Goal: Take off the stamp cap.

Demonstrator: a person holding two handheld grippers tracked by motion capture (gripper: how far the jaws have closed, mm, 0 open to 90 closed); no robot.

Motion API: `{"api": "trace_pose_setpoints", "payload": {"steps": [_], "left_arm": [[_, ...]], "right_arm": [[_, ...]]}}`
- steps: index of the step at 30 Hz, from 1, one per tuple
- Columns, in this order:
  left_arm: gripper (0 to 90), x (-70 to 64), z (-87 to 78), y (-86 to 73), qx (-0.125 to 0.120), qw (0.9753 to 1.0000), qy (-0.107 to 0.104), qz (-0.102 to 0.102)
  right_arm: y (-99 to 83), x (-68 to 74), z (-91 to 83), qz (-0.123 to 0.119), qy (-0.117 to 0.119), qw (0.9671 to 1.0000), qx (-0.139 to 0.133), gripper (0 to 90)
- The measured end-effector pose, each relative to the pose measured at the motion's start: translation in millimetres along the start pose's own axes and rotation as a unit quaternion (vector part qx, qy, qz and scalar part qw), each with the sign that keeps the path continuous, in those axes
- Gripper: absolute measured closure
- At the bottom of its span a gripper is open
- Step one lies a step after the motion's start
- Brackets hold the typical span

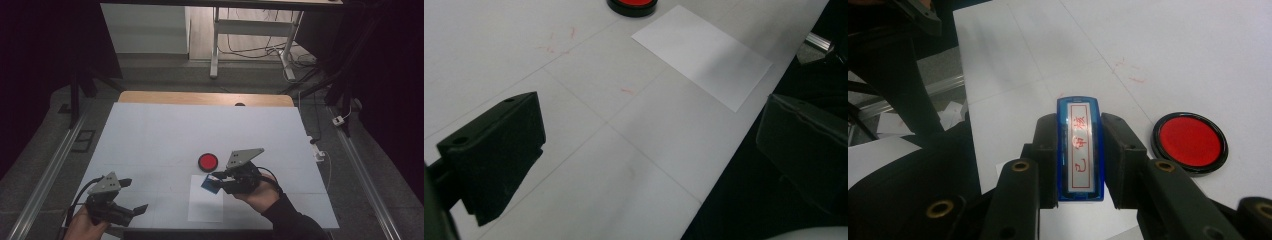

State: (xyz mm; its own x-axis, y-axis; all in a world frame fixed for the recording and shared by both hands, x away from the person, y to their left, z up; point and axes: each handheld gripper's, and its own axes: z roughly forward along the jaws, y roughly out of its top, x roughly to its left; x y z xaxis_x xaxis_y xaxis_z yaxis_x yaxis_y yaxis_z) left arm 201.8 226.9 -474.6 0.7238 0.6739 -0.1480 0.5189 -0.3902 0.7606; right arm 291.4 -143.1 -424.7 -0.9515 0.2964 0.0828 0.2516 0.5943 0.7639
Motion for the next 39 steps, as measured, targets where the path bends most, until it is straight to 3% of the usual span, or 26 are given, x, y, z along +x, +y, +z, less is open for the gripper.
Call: {"api": "trace_pose_setpoints", "payload": {"steps": [10,22,32,35,39], "left_arm": [[0.0,-6.3,19.7,16.1,-0.007,0.9993,-0.026,0.027],[0.0,-14.6,43.1,37.3,-0.01,0.997,-0.041,0.066],[0.1,-16.9,62.2,50.0,-0.011,0.9937,-0.074,0.083],[0.5,-18.7,68.2,53.3,-0.007,0.9911,-0.089,0.098],[0.0,-19.6,76.9,57.6,-0.006,0.989,-0.111,0.098]], "right_arm": [[1.0,-0.6,-3.3,-0.004,0.007,1.0,0.005,70.1],[3.0,0.4,-7.8,-0.008,0.007,0.9999,-0.001,70.0],[4.3,2.1,-8.5,-0.011,0.009,0.9999,-0.003,70.0],[4.7,2.8,-8.2,-0.012,0.01,0.9999,-0.003,70.0],[5.3,3.8,-7.9,-0.016,0.011,0.9998,-0.003,70.0]]}}
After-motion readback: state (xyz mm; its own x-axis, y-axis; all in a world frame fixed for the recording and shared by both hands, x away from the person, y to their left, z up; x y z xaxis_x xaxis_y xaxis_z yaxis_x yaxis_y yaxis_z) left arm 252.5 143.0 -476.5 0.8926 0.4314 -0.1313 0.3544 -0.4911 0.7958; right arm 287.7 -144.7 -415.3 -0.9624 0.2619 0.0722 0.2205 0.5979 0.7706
